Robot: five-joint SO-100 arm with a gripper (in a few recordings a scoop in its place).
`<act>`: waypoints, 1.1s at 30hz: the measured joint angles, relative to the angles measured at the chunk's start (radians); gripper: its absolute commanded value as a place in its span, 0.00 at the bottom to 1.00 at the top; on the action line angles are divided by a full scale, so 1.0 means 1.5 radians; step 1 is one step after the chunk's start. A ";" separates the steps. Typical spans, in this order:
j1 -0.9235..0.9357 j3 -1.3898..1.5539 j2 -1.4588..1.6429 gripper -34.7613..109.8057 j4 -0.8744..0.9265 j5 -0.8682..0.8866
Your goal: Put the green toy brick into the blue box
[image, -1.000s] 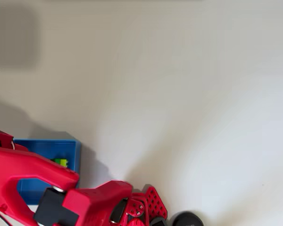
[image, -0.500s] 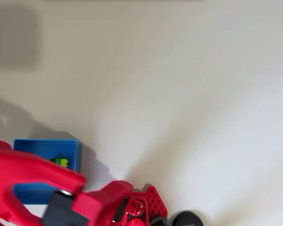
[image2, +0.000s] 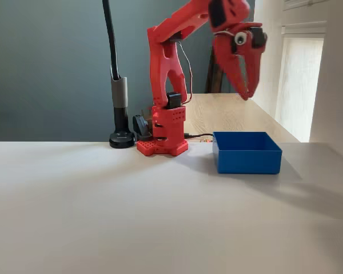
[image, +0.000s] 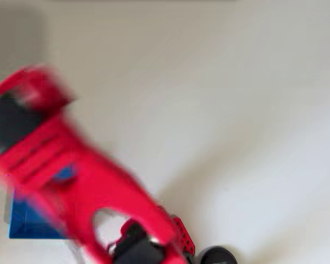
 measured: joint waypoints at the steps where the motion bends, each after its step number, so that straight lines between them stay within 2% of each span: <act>1: 0.036 0.028 0.017 0.24 -0.024 -0.004; 4: 0.144 0.127 0.069 0.24 -0.109 -0.029; 11: 0.277 0.369 0.218 0.24 -0.271 -0.069; 20: 0.301 0.670 0.457 0.24 -0.342 -0.057; 33: 0.306 0.996 0.814 0.24 -0.347 -0.056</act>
